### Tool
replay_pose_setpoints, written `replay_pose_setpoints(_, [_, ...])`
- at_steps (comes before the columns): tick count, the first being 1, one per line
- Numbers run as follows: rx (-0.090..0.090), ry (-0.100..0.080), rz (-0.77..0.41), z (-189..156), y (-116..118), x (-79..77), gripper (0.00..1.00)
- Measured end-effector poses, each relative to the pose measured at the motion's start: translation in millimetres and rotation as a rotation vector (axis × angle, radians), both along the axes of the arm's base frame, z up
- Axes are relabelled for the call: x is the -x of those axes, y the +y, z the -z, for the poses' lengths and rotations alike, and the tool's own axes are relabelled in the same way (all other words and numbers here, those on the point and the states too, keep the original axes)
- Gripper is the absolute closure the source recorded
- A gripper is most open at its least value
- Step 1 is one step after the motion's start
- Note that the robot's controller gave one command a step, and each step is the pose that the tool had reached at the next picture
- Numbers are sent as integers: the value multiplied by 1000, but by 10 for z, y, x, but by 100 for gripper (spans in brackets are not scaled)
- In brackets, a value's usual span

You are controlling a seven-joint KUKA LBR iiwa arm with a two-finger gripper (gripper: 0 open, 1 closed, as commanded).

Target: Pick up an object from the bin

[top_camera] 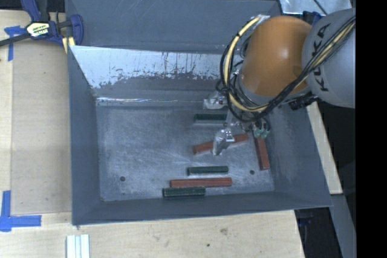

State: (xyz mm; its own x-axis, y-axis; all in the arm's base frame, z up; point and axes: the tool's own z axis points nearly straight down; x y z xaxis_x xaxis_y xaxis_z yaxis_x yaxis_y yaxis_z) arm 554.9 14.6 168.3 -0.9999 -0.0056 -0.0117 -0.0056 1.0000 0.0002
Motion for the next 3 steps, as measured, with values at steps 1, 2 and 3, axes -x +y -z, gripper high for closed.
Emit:
replay_pose_setpoints(1, [1,8,-18,840,-319,-11,100])
replay_pose_setpoints(2, [1,8,-18,840,-319,-11,100])
replay_pose_setpoints(3, [-1,13,-129,848,-393,-224,100])
